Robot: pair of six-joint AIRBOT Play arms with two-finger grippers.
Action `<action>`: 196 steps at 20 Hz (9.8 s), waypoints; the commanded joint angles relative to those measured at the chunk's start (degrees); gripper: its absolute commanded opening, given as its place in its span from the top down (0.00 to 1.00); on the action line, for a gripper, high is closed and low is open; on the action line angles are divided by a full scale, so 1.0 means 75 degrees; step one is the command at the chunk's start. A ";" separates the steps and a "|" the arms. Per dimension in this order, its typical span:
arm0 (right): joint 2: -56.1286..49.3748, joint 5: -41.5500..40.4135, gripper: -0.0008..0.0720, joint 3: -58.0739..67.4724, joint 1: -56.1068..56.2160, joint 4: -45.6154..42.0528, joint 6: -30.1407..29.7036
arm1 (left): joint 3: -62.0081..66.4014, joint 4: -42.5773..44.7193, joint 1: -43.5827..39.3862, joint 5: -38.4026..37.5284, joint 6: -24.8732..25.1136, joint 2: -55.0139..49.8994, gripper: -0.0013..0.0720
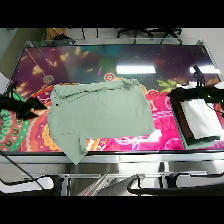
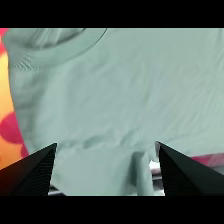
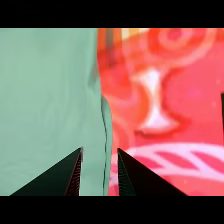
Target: Fold the shirts.
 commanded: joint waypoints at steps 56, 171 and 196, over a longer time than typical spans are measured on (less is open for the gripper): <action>0.2069 -0.0128 0.97 0.3010 0.0399 0.3130 -0.1011 | 0.2914 -0.1259 -0.1947 0.1451 0.1402 0.3290 0.96; 0.1437 0.0790 0.97 -0.2206 0.0114 -0.1236 0.2124 | -0.2334 -0.0204 -0.1559 0.1381 -0.0863 0.2786 0.96; -0.1737 -0.1915 0.28 0.0323 0.0388 0.0256 0.0058 | 0.2655 -0.0702 -0.2157 0.0953 -0.0533 -0.2229 0.02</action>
